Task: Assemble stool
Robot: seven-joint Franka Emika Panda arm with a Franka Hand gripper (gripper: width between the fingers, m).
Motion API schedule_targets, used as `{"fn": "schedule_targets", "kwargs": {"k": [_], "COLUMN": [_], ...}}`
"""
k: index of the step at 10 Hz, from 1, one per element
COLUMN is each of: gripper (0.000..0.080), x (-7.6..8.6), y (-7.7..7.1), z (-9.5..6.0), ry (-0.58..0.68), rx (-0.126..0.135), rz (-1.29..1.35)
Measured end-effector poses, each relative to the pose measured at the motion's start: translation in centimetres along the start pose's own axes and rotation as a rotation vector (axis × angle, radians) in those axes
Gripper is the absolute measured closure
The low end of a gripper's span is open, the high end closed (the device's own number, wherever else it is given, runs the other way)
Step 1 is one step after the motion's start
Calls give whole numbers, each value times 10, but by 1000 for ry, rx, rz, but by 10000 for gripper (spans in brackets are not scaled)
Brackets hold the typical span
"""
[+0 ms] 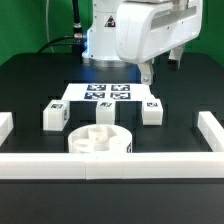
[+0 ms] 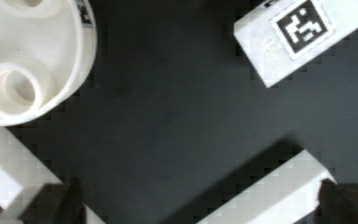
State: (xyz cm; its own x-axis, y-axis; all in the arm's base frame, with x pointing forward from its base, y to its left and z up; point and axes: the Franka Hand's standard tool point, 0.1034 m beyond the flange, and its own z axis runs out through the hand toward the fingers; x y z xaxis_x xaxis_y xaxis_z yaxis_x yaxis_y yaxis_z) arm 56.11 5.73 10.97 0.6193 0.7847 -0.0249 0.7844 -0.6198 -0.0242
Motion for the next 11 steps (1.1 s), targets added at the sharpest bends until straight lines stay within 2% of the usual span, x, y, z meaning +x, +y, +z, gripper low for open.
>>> {"fn": "schedule_targets", "kwargs": {"k": [4,5,7,9,11], "gripper": [150,150,150,150,150], "x": [-3,-16,-29,-37,-41], "y": [2,9,21,33,40], "z": [3,12,30,47,62], "ry": [3,2,9,20,20], "rx": [-1,-1,-4,-9,-1], "rz": [-16,-26,-36,-55,-52]}}
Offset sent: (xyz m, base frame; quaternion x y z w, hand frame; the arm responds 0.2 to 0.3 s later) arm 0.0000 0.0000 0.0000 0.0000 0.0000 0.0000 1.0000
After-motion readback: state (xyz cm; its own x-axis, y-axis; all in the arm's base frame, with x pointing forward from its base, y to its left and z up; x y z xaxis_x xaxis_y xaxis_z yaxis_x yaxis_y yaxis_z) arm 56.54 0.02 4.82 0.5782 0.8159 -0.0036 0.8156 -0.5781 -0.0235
